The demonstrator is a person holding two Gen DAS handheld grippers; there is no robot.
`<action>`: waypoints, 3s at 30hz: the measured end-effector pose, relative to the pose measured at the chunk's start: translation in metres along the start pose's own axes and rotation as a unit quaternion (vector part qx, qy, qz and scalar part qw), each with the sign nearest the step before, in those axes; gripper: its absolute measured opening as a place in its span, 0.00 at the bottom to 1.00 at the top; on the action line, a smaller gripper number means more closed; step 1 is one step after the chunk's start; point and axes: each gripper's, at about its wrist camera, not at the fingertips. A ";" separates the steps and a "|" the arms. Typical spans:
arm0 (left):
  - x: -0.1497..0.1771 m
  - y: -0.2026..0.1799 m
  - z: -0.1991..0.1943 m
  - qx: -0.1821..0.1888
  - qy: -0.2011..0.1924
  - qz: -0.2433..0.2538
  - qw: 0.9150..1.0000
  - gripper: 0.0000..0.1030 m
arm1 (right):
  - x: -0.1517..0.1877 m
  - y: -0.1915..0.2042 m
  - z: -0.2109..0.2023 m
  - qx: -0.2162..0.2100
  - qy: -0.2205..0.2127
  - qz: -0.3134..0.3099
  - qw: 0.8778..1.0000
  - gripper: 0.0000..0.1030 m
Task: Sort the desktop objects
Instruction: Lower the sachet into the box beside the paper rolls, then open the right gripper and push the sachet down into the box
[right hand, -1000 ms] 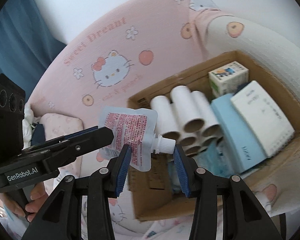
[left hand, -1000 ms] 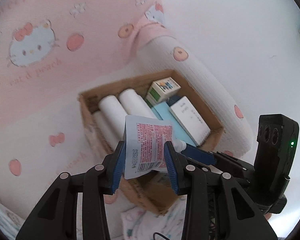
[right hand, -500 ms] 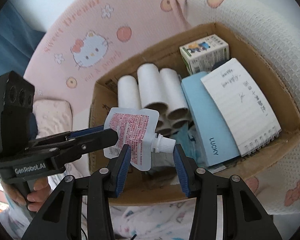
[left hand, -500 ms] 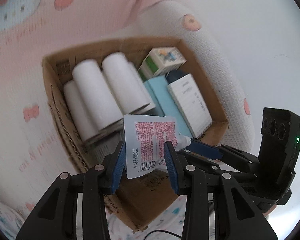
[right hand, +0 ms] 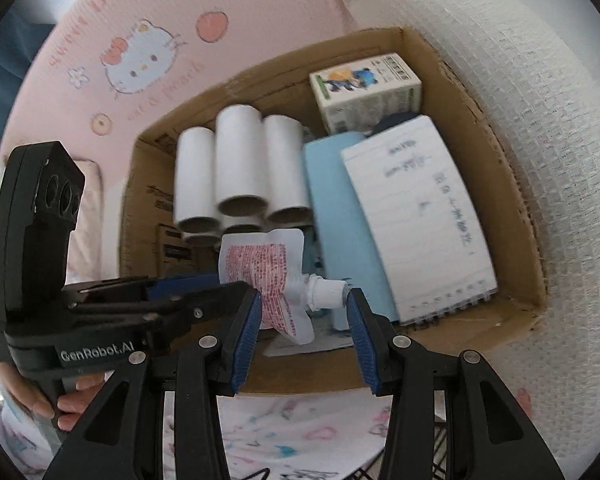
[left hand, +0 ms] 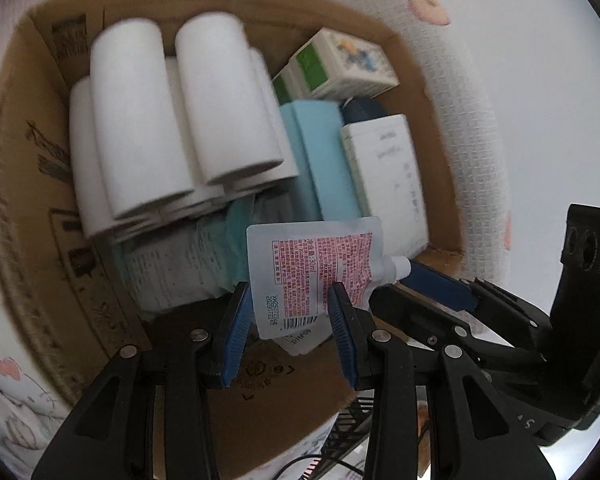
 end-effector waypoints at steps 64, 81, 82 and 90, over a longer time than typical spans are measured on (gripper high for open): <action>0.012 0.016 -0.015 0.015 -0.019 0.019 1.000 0.45 | -0.004 -0.017 0.020 -0.015 0.027 0.006 0.999 0.11; 0.019 0.022 -0.069 -0.009 -0.099 0.075 0.992 0.11 | -0.016 0.024 0.057 -0.117 0.067 0.038 0.990 0.11; 0.018 0.023 -0.067 -0.011 -0.095 0.079 0.992 0.11 | -0.016 0.022 0.062 -0.127 0.071 0.046 0.988 0.11; 0.014 0.012 -0.039 -0.052 -0.055 0.119 0.990 0.11 | -0.016 0.003 0.086 -0.123 0.095 0.075 0.985 0.12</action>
Point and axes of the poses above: each gripper's, at about its wrist camera, not at the fingertips, and z roughly the way its jaws point, y to its left, x to its underside, and after that the axes turned 10 degrees about -x, right-handed
